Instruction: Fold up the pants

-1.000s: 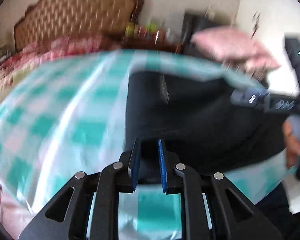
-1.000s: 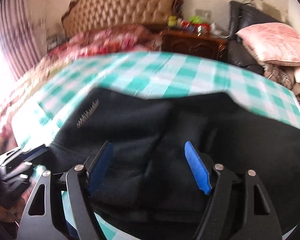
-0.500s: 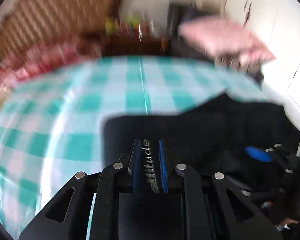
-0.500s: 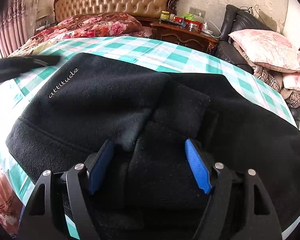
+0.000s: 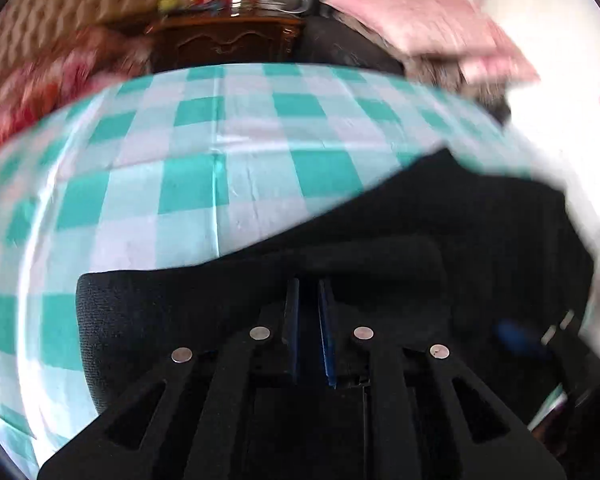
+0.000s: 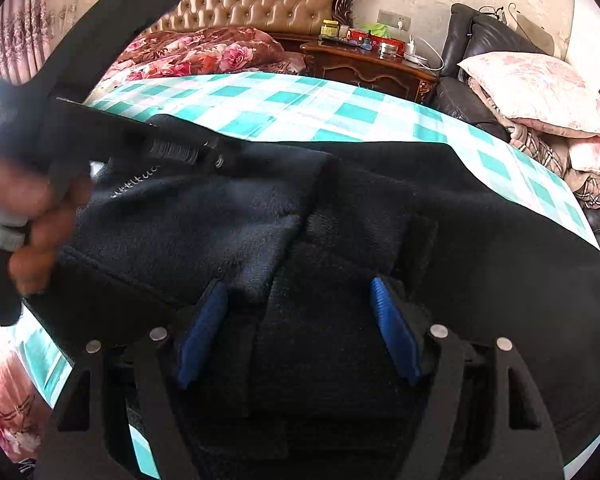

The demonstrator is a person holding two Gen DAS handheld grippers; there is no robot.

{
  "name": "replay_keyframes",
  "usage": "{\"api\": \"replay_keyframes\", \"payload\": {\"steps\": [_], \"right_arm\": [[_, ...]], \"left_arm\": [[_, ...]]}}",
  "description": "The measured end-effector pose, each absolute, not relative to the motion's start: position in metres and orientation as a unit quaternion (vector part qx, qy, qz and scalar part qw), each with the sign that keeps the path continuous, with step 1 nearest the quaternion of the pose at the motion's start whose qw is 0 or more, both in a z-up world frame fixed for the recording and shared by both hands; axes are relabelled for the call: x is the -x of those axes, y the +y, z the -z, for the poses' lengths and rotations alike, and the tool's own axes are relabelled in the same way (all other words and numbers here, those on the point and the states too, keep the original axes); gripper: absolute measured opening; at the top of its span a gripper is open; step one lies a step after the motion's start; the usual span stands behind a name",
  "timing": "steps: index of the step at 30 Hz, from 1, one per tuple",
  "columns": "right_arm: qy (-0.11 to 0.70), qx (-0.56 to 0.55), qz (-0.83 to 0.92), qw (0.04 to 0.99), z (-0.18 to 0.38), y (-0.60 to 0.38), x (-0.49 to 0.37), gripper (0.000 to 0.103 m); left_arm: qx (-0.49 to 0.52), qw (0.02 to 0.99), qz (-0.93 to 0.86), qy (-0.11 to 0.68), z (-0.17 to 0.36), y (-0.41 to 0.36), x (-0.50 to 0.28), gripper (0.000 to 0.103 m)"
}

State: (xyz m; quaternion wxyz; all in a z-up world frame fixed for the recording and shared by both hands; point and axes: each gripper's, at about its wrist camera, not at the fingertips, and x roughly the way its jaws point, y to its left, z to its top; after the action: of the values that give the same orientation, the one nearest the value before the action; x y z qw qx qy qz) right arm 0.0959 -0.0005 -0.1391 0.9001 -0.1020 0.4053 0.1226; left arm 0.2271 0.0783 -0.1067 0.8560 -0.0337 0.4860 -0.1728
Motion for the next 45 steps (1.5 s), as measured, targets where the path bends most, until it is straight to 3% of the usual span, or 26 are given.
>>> {"api": "replay_keyframes", "payload": {"steps": [3, 5, 7, 11, 13, 14, 15, 19, 20, 23, 25, 30, 34, 40, 41, 42, 45], "right_arm": [[0.404, 0.102, -0.120, 0.901, 0.140, 0.000, -0.096, 0.074], [0.406, 0.103, -0.120, 0.900, 0.140, 0.000, -0.096, 0.074], [0.407, 0.103, -0.122, 0.899, 0.139, 0.000, -0.097, 0.074], [0.406, 0.102, -0.121, 0.900, 0.139, -0.001, -0.098, 0.074], [0.406, 0.102, -0.120, 0.900, 0.139, -0.001, -0.098, 0.074], [0.405, 0.103, -0.120, 0.900, 0.139, -0.001, -0.098, 0.074], [0.405, 0.103, -0.120, 0.901, 0.139, -0.002, -0.098, 0.074], [0.405, 0.103, -0.118, 0.901, 0.140, -0.001, -0.098, 0.075], [0.406, 0.104, -0.117, 0.901, 0.140, -0.001, -0.099, 0.075], [0.407, 0.105, -0.117, 0.900, 0.140, -0.001, -0.099, 0.075], [0.409, 0.104, -0.117, 0.899, 0.139, 0.000, -0.099, 0.075], [0.408, 0.054, -0.107, 0.905, 0.119, -0.018, -0.103, 0.081], [0.356, 0.060, -0.038, 0.932, 0.087, -0.032, -0.108, 0.102], [0.382, 0.065, -0.049, 0.921, 0.074, -0.027, -0.138, 0.101], [0.398, 0.050, -0.047, 0.915, 0.075, -0.027, -0.146, 0.101], [0.414, 0.027, -0.063, 0.908, 0.079, -0.026, -0.159, 0.101], [0.424, 0.086, -0.038, 0.901, 0.101, -0.004, -0.177, 0.100]], "left_arm": [[0.005, 0.881, 0.163, 0.443, 0.082, 0.070, -0.220, 0.017], [0.000, 0.877, 0.146, 0.458, 0.088, 0.066, -0.226, 0.017], [0.020, 0.863, 0.114, 0.491, 0.109, 0.073, -0.238, 0.017], [0.085, 0.874, 0.117, 0.464, 0.098, 0.092, -0.230, 0.017], [0.105, 0.894, 0.086, 0.426, 0.081, 0.109, -0.211, 0.028], [0.108, 0.901, 0.057, 0.416, 0.077, 0.119, -0.200, 0.046], [0.113, 0.903, 0.027, 0.414, 0.076, 0.128, -0.191, 0.053], [0.137, 0.873, -0.011, 0.468, 0.114, 0.159, -0.166, 0.054], [0.135, 0.864, -0.003, 0.485, 0.127, 0.160, -0.167, 0.059], [0.178, 0.869, -0.001, 0.461, 0.126, 0.176, -0.155, 0.065], [0.146, 0.891, -0.006, 0.430, 0.108, 0.173, -0.141, 0.067], [0.079, 0.918, -0.013, 0.389, 0.089, 0.157, -0.085, 0.087], [0.063, 0.939, -0.005, 0.337, 0.083, 0.153, -0.048, 0.087], [-0.009, 0.955, -0.002, 0.295, 0.079, 0.143, -0.037, 0.086], [-0.006, 0.954, 0.007, 0.299, 0.079, 0.141, -0.037, 0.079], [0.001, 0.952, 0.020, 0.305, 0.080, 0.139, -0.038, 0.056], [0.005, 0.948, 0.035, 0.317, 0.086, 0.132, -0.040, 0.018]]}}
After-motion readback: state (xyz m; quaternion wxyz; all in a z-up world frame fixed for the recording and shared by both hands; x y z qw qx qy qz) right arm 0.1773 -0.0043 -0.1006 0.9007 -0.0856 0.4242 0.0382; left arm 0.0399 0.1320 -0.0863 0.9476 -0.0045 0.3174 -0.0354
